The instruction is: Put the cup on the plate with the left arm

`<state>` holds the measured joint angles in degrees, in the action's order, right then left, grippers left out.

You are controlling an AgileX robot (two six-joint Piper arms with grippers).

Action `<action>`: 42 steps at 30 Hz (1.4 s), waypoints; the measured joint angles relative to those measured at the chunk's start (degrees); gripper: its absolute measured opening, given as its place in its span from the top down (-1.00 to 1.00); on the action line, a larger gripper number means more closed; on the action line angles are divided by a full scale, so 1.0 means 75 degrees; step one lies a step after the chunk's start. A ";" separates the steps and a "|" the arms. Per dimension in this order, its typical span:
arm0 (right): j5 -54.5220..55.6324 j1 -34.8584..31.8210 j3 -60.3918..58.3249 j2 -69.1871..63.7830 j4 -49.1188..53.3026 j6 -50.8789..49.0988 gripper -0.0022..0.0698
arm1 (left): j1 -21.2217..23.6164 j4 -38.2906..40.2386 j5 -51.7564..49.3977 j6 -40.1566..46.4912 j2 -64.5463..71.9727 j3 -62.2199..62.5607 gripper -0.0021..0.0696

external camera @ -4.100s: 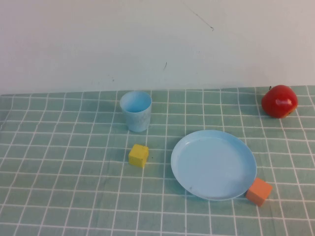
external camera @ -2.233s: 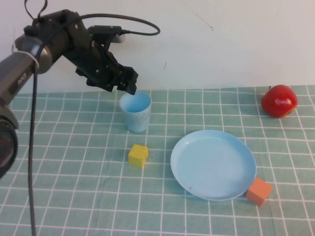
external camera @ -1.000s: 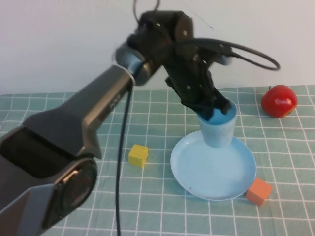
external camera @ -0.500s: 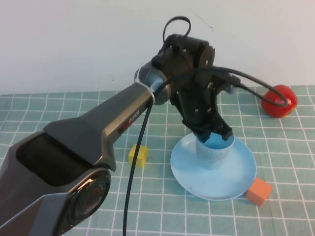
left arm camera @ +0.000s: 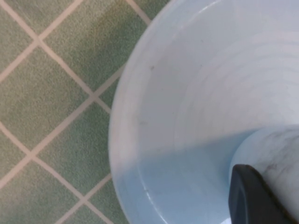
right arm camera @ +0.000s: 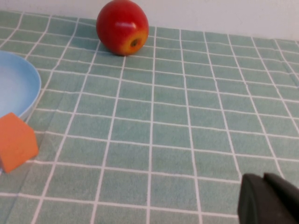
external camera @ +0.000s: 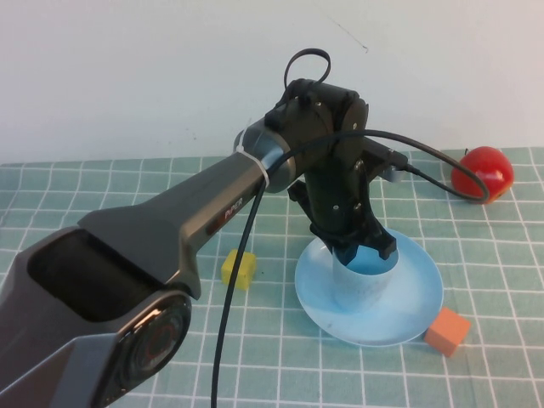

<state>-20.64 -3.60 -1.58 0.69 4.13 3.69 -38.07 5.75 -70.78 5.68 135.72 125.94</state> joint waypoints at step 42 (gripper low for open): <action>0.0000 0.0000 0.0000 0.0000 0.0000 0.0000 0.95 | 0.0000 -0.0212 -0.0133 -0.0067 -0.2206 0.1418 -0.31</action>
<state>-20.64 -3.60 -1.58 0.69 4.13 3.69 -38.07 4.17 -71.78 5.18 119.17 136.58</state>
